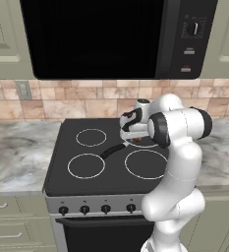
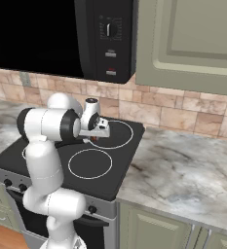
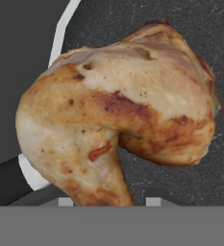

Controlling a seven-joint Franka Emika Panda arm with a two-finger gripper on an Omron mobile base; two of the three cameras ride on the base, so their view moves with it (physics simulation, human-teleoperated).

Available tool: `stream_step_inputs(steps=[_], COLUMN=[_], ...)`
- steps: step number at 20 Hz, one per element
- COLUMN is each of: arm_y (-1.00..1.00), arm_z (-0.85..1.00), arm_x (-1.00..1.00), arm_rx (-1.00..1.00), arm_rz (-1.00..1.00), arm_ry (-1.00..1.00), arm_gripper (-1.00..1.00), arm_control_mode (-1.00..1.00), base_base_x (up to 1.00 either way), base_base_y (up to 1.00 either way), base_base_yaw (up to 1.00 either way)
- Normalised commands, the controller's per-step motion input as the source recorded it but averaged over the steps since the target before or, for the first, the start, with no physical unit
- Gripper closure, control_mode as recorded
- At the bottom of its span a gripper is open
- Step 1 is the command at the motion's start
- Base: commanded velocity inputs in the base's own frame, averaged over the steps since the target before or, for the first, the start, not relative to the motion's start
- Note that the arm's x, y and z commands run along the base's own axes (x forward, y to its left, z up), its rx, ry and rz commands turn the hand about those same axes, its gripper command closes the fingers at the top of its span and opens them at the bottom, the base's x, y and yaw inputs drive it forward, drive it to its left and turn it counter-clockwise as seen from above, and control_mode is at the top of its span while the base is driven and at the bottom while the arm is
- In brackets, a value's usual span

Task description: Take the chicken drumsticks from the pan and place one on each plate on the dining counter.

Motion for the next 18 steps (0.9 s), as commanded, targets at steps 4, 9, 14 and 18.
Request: stream_step_inputs(steps=[4,9,14,18], arm_y=[0.0,0.0,0.0,0.0], arm_z=[0.4,0.37,0.27,0.41], arm_x=[-0.42,-0.86,-0.93,-0.83], arm_rx=[0.04,0.01,0.0,0.0], arm_rz=[0.0,0.0,0.0,0.0], arm_ry=[-0.02,-0.19,-0.04,0.0], arm_gripper=[1.0,1.0,1.0,1.0], arm_control_mode=[-1.0,-1.0,-1.0,-1.0], base_base_x=[0.0,0.0,0.0,0.0], base_base_y=[0.0,0.0,0.0,0.0], base_base_yaw=[0.0,0.0,0.0,0.0])
